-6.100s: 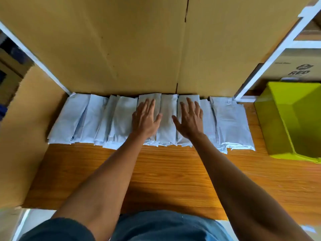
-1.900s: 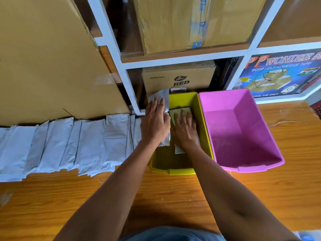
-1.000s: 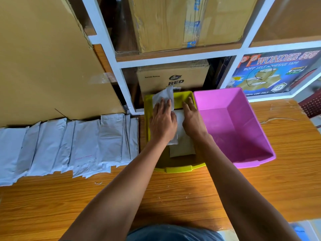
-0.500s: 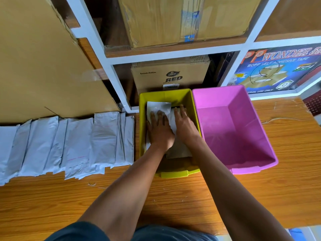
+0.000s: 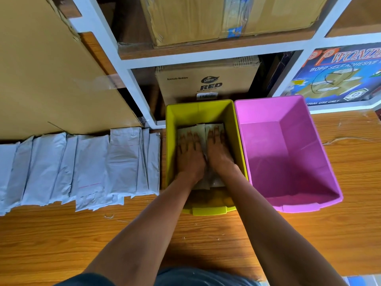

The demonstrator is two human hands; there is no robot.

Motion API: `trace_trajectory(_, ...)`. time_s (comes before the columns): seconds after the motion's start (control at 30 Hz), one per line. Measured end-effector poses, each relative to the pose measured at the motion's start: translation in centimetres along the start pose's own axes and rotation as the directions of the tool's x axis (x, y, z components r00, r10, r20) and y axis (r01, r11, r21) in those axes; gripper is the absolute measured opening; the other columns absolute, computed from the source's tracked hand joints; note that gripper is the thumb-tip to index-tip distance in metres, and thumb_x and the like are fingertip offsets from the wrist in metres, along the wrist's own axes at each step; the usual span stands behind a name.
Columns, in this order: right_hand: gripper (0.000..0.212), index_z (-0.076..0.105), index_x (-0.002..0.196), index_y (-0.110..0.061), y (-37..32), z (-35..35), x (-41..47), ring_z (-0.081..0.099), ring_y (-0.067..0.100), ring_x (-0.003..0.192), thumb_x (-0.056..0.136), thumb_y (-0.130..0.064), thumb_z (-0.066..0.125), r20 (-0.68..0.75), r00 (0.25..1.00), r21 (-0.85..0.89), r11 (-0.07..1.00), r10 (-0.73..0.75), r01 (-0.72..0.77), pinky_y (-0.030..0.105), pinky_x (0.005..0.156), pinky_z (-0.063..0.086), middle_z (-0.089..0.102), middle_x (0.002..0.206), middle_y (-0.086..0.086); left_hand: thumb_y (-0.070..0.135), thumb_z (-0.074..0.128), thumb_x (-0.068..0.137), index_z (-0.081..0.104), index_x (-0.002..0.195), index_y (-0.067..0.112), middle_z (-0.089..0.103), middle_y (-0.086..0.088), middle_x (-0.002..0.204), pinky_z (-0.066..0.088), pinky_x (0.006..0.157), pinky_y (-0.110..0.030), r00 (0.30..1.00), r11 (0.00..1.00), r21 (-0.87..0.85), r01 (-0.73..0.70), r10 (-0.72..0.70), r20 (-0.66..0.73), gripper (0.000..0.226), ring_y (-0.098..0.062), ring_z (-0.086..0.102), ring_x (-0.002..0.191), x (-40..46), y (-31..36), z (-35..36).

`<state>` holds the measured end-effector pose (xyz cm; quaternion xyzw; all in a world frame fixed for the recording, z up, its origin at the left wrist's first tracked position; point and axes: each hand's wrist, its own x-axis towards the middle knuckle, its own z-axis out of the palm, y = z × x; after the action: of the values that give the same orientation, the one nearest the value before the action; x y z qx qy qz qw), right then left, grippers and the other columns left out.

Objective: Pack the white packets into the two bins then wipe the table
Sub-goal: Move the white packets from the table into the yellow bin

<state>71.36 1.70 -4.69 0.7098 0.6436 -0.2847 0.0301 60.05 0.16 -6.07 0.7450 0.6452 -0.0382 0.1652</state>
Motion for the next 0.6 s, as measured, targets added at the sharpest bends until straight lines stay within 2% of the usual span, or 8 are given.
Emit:
trace_trajectory(0.1, 0.067, -0.018, 0.165, -0.01, 0.4, 0.6, 0.2, -0.022, 0.035, 0.159, 0.115, -0.013, 0.026, -0.039, 0.999, -0.02, 1.0, -0.015, 0.015, 0.048, 0.128, -0.006, -0.028, 0.171, 0.01, 0.047, 0.034, 0.11, -0.016, 0.167, 0.023, -0.023, -0.004, 0.174, -0.007, 0.131, -0.055, 0.994, 0.994, -0.01, -0.106, 0.107, 0.024, 0.079, -0.032, -0.023, 0.16, 0.4, -0.1, 0.0)
trace_trajectory(0.23, 0.073, -0.021, 0.161, -0.005, 1.1, 1.2, 0.3, -0.026, 0.037, 0.156, 0.114, -0.021, 0.032, -0.054, 0.995, -0.156, 0.985, -0.086, 0.076, 0.05, 0.128, -0.012, -0.033, 0.165, 0.015, 0.046, 0.034, 0.112, -0.019, 0.167, 0.025, -0.025, -0.001, 0.174, -0.007, 0.129, -0.055, 0.99, 0.997, -0.044, -0.061, 0.067, 0.127, 0.079, -0.03, -0.026, 0.159, 1.2, -0.8, 0.5)
trace_trajectory(0.43, 0.069, -0.017, 0.163, -0.002, 0.4, 1.2, 0.0, -0.018, 0.042, 0.159, 0.114, -0.018, 0.029, -0.021, 0.999, -0.173, 0.985, -0.031, 0.027, 0.05, 0.13, -0.006, -0.025, 0.171, 0.02, 0.042, 0.031, 0.113, -0.016, 0.167, 0.021, -0.021, -0.004, 0.175, -0.009, 0.13, -0.051, 0.99, 0.996, -0.044, -0.072, 0.077, 0.119, 0.074, -0.033, -0.024, 0.16, 1.8, -1.4, -0.3)
trace_trajectory(0.5, 0.073, -0.016, 0.163, -0.002, 0.3, 0.4, -0.5, -0.015, 0.041, 0.16, 0.112, -0.013, 0.034, -0.023, 0.999, -0.195, 0.981, -0.03, 0.025, 0.048, 0.131, -0.003, -0.023, 0.171, 0.02, 0.043, 0.035, 0.111, -0.013, 0.168, 0.018, -0.019, -0.006, 0.175, -0.003, 0.131, -0.053, 0.99, 0.993, -0.095, -0.075, 0.085, 0.111, 0.078, -0.033, -0.019, 0.161, 1.0, -0.9, -1.6)
trace_trajectory(0.6, 0.072, -0.006, 0.166, -0.003, -0.1, -0.8, -1.8, -0.004, 0.041, 0.161, 0.109, -0.002, 0.039, -0.125, 0.989, -0.174, 0.983, -0.083, 0.061, 0.047, 0.13, 0.013, -0.013, 0.173, 0.023, 0.026, 0.052, 0.106, -0.007, 0.169, 0.014, -0.01, -0.01, 0.177, 0.008, 0.132, -0.053, 0.994, 0.97, -0.229, -0.079, 0.095, 0.058, 0.086, -0.032, -0.009, 0.163, -0.5, -0.1, -4.1)
